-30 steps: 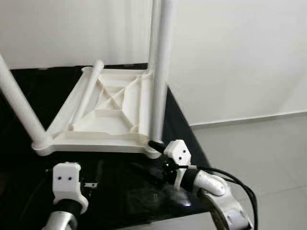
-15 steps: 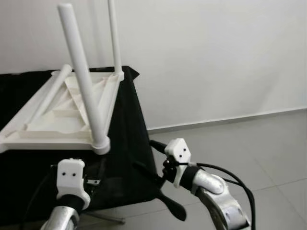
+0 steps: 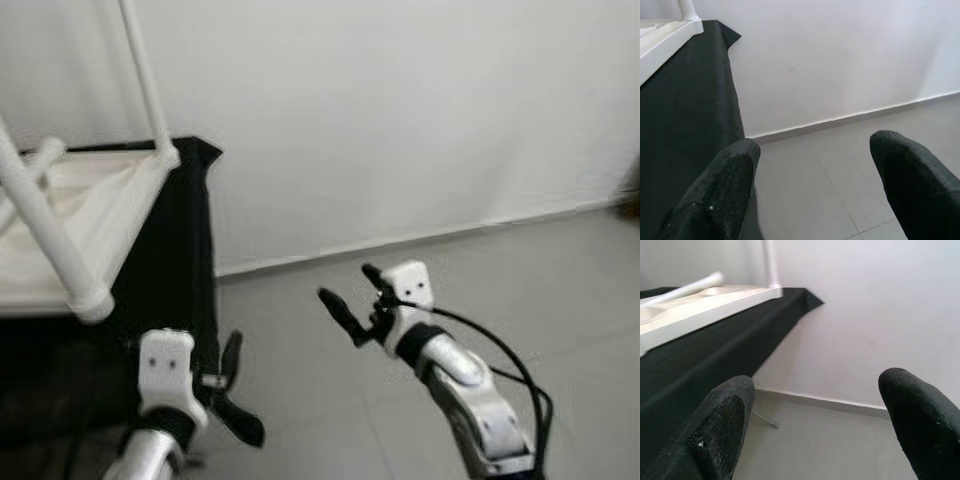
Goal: Building children table
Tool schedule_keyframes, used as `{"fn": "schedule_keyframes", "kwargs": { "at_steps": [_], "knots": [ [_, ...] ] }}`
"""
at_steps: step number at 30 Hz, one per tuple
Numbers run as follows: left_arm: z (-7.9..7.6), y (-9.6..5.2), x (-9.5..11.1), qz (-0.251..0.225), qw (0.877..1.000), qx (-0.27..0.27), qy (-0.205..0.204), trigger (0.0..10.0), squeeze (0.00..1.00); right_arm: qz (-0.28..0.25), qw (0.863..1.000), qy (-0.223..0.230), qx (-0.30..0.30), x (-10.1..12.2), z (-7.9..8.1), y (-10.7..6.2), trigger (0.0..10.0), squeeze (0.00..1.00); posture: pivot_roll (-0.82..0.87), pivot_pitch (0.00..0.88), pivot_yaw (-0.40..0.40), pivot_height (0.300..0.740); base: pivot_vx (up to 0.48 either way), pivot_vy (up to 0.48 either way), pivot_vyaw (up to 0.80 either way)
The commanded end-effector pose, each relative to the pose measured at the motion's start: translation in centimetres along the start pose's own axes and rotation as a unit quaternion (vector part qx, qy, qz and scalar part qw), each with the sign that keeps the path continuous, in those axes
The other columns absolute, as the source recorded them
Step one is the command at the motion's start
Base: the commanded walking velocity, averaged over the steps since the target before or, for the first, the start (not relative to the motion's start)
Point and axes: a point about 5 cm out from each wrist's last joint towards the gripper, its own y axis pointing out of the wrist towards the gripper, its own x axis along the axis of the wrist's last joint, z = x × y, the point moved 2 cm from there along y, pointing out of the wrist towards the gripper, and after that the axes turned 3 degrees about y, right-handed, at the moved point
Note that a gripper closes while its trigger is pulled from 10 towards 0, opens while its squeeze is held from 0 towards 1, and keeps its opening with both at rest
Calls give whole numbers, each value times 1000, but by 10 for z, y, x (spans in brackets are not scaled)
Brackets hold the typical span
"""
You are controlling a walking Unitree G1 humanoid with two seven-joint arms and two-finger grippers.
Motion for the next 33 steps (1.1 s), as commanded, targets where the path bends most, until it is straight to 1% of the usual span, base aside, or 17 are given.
{"fn": "schedule_keyframes", "kwargs": {
  "at_steps": [1,5,10,17,25,33],
  "knots": [
    [0,2,-4,11,1000,4,-4,10000,0,18,1000,5,-21,-6,-8,-1,10000,0,-147,84,21,740,0,0,0],
    [0,5,-3,8,1000,10,5,10000,0,19,1000,-9,-17,-5,-8,1,10000,0,-150,84,13,740,0,0,0],
    [2,6,-3,3,1000,10,-9,10000,0,18,999,-21,-22,-4,-8,4,10000,0,-151,81,9,740,0,0,0],
    [5,9,-2,-1,1000,17,-12,10000,0,19,999,-21,-24,-3,-8,6,10000,0,-154,79,11,740,0,0,0],
    [6,11,-2,0,1000,16,-9,10000,0,19,999,-16,-22,-4,-8,8,10000,0,-152,77,13,740,344,0,0],
    [5,11,-4,4,1000,4,-6,10000,0,19,1000,-14,-20,-5,-7,8,10000,0,-152,79,18,740,369,0,0]
  ]
}}
